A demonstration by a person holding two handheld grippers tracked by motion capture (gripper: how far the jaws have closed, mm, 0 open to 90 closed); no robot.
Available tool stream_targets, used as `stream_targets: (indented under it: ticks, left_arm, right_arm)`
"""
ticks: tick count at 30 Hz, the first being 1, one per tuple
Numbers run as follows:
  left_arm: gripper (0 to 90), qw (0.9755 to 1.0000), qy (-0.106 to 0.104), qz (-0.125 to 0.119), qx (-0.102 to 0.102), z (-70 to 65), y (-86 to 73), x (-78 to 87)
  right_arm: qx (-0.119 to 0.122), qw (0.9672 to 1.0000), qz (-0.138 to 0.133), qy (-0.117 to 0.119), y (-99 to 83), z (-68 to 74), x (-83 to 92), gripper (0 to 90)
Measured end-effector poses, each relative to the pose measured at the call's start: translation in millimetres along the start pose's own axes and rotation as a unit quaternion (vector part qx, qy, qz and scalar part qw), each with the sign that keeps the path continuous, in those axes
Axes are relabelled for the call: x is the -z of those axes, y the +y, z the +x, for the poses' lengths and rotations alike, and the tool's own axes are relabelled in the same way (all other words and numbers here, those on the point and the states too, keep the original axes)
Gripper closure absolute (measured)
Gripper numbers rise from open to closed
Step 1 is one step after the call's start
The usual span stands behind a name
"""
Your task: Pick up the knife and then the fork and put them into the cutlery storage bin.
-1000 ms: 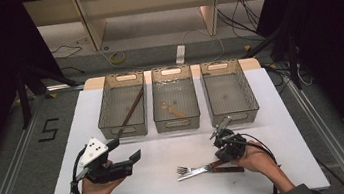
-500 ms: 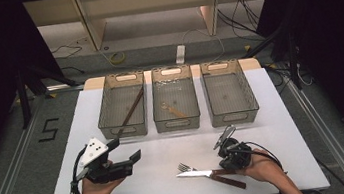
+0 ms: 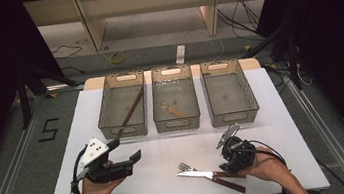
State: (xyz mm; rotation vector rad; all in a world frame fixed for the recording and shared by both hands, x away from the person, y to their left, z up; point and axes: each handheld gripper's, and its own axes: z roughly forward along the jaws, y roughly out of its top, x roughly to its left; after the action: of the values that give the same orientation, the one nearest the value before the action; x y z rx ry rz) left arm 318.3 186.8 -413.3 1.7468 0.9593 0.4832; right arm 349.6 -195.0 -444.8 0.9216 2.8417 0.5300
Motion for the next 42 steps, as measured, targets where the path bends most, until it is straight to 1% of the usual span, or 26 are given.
stream_targets:
  ticks: [2, 3, 4, 6, 9, 12, 13, 15, 18, 19, 22, 23, 24, 25, 27, 28, 30, 31, 32, 34, 36, 37, 39, 40, 42]
  left_arm:
    - [14.9, 1.0, 0.0, 0.0, -0.001, -0.2, 0.0, 0.0]
    - [14.9, 1.0, 0.0, 0.0, -0.001, -0.2, 0.0, 0.0]
    - [14.9, 1.0, 0.0, 0.0, -0.001, -0.2, 0.0, -0.1]
    - [14.9, 1.0, 0.0, 0.0, -0.001, -0.1, -0.1, -0.3]
    - [14.9, 1.0, 0.0, 0.0, -0.001, -0.1, -0.1, -0.1]
    - [14.9, 1.0, 0.0, 0.0, -0.001, -0.2, 0.0, -0.1]
    - [14.9, 1.0, 0.0, 0.0, -0.001, -0.3, 0.0, -0.1]
    - [14.9, 1.0, 0.0, 0.0, -0.001, -0.4, 0.1, -0.1]
    - [14.9, 1.0, 0.0, 0.0, -0.001, -0.3, 0.1, -0.1]
    - [14.9, 1.0, 0.0, 0.0, -0.001, -0.3, 0.1, 0.0]
    - [14.9, 1.0, 0.0, 0.0, -0.001, -0.3, 0.0, -0.1]
    - [14.9, 1.0, 0.0, 0.0, -0.002, -0.4, 0.0, -0.2]
    - [14.9, 1.0, 0.0, 0.0, -0.002, -0.5, 0.0, -0.2]
    - [14.9, 1.0, 0.0, -0.001, -0.002, -0.5, 0.0, -0.2]
    - [14.9, 1.0, 0.0, 0.0, -0.001, -0.7, 0.0, -0.3]
    - [14.9, 1.0, 0.0, 0.0, -0.001, -0.7, 0.0, -0.3]
    - [14.8, 1.0, 0.0, 0.0, -0.001, -0.9, 0.0, -0.3]
    - [14.9, 1.0, 0.0, 0.0, -0.001, -0.8, 0.0, -0.3]
    - [14.9, 1.0, 0.0, 0.0, -0.001, -0.8, 0.0, -0.3]
    - [14.9, 1.0, -0.001, 0.0, -0.001, -0.8, -0.1, -0.4]
    - [14.9, 1.0, -0.001, 0.0, -0.002, -0.9, -0.1, -0.5]
    - [14.9, 1.0, -0.001, 0.001, -0.002, -0.9, -0.1, -0.5]
    - [14.9, 1.0, -0.001, 0.001, -0.003, -1.0, 0.0, -0.6]
    - [14.9, 1.0, -0.002, 0.002, -0.003, -1.0, 0.0, -0.6]
    - [14.9, 1.0, -0.001, 0.002, -0.003, -0.9, 0.0, -0.5]
  right_arm:
    - [0.0, 1.0, -0.004, 0.002, 1.3, 0.2, 2.7, 46.9]
    - [-0.001, 1.0, -0.004, 0.003, 2.0, 0.4, 4.3, 44.4]
    - [0.004, 1.0, -0.008, 0.0, 2.4, 1.0, 5.9, 42.1]
    - [0.012, 0.9998, -0.013, 0.0, 3.0, 2.2, 9.3, 38.2]
    - [0.022, 0.9997, -0.012, 0.001, 2.7, 2.5, 10.8, 35.2]
    - [0.029, 0.9996, -0.005, 0.001, 1.4, 2.1, 9.8, 34.5]
    - [0.027, 0.9996, -0.001, 0.003, 1.0, 2.6, 9.6, 34.8]
    - [0.031, 0.9995, 0.002, 0.006, 0.2, 3.4, 8.8, 35.5]
    - [0.037, 0.9992, 0.014, 0.006, -0.4, 5.2, 6.1, 37.9]
    - [0.043, 0.9989, 0.017, 0.01, -0.6, 5.0, 5.3, 38.5]
    - [0.051, 0.9983, 0.025, 0.01, -0.6, 6.4, 2.5, 39.9]
    - [0.053, 0.9982, 0.028, 0.009, -0.6, 7.6, 1.6, 41.1]
    - [0.066, 0.9975, 0.025, 0.01, -1.2, 6.6, 0.2, 42.6]
    - [0.066, 0.9973, 0.031, 0.013, -1.3, 7.7, -0.2, 44.1]
    - [0.066, 0.997, 0.038, 0.009, -1.3, 9.5, -1.6, 46.7]
    - [0.074, 0.9965, 0.038, 0.008, -1.6, 9.3, -3.1, 48.1]
    - [0.08, 0.9958, 0.044, 0.009, -1.9, 10.4, -4.9, 50.8]
    - [0.077, 0.9959, 0.045, 0.009, -1.8, 11.2, -5.8, 52.1]
    - [0.085, 0.9953, 0.047, 0.008, -2.0, 10.9, -6.5, 53.5]
    - [0.084, 0.9952, 0.049, 0.01, -1.9, 12.0, -7.4, 56.2]
    - [0.089, 0.9946, 0.052, 0.013, -2.0, 12.0, -7.3, 58.5]
    - [0.093, 0.9943, 0.05, 0.013, -2.1, 11.8, -7.9, 59.2]
    - [0.094, 0.9939, 0.055, 0.016, -2.0, 12.9, -8.2, 60.7]
    - [0.092, 0.9942, 0.053, 0.017, -2.1, 14.0, -9.0, 61.2]
    - [0.097, 0.9933, 0.06, 0.017, -1.7, 15.0, -9.7, 62.2]
